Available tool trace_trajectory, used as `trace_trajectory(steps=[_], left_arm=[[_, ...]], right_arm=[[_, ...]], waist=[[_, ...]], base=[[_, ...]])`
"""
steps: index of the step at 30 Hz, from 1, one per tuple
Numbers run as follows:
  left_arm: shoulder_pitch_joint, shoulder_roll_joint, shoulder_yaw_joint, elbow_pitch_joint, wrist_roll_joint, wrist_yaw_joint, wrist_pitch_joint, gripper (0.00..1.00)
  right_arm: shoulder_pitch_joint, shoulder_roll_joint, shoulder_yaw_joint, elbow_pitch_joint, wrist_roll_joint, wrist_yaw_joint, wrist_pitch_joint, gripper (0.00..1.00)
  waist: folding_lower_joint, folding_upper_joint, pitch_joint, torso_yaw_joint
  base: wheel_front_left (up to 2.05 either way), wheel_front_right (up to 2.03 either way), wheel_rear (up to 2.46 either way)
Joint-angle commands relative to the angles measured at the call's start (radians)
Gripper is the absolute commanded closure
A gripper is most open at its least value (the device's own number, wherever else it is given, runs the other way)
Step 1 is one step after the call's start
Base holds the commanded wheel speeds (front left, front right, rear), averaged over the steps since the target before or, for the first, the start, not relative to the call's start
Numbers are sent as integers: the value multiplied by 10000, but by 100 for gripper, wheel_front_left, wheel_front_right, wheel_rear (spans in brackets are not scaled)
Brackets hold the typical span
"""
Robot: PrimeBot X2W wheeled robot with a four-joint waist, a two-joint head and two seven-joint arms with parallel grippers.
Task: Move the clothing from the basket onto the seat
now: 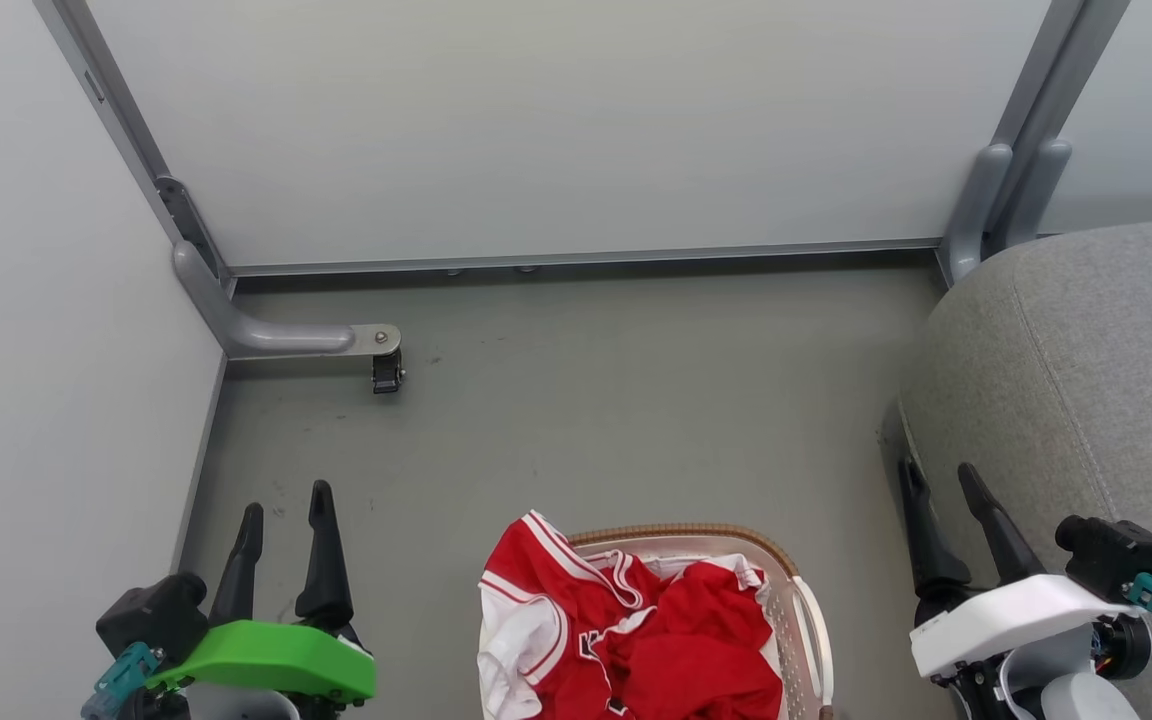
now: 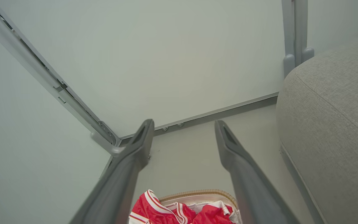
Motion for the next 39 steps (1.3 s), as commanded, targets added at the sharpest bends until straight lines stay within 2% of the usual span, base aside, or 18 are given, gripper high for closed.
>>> trace_trajectory(steps=[1, 39], left_arm=[[59, 80, -38, -50, 313, 35, -104, 0], [481, 104, -456, 329, 3096, 248, -883, 0]], right_arm=[[67, -73, 28, -60, -319, 5, -130, 0], [349, -110, 385, 47, -3521, 3, -911, 0]], waist=[[-1, 55, 5, 2], [-1, 83, 24, 79]], base=[[0, 0, 0], [0, 0, 0]])
